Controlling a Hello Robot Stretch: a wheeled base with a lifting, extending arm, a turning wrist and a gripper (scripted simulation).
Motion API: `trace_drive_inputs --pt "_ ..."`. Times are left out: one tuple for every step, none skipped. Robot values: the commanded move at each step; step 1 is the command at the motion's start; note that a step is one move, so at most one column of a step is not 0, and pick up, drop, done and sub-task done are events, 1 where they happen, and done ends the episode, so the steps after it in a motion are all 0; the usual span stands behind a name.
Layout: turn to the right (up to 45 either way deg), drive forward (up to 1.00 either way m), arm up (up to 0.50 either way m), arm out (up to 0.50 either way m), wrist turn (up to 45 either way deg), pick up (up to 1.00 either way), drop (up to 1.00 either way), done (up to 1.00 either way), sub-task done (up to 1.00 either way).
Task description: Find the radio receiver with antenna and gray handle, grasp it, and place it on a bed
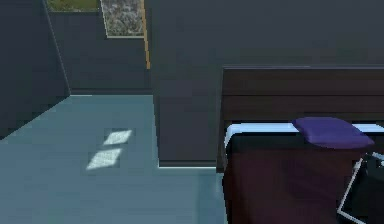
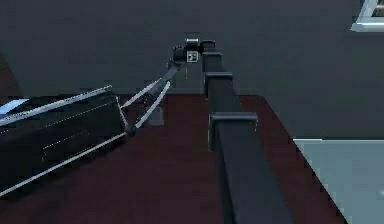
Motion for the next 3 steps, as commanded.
trace_drive_inputs --pt "0.0 0.00 0.00 0.00 39.0 0.00 0.00 0.00 0.00" --pt "0.0 0.00 -0.20 0.00 0.0 0.00 0.00 0.00 0.00" --pt "0.0 0.00 -0.32 0.00 0.0 0.00 0.00 0.00 0.00"
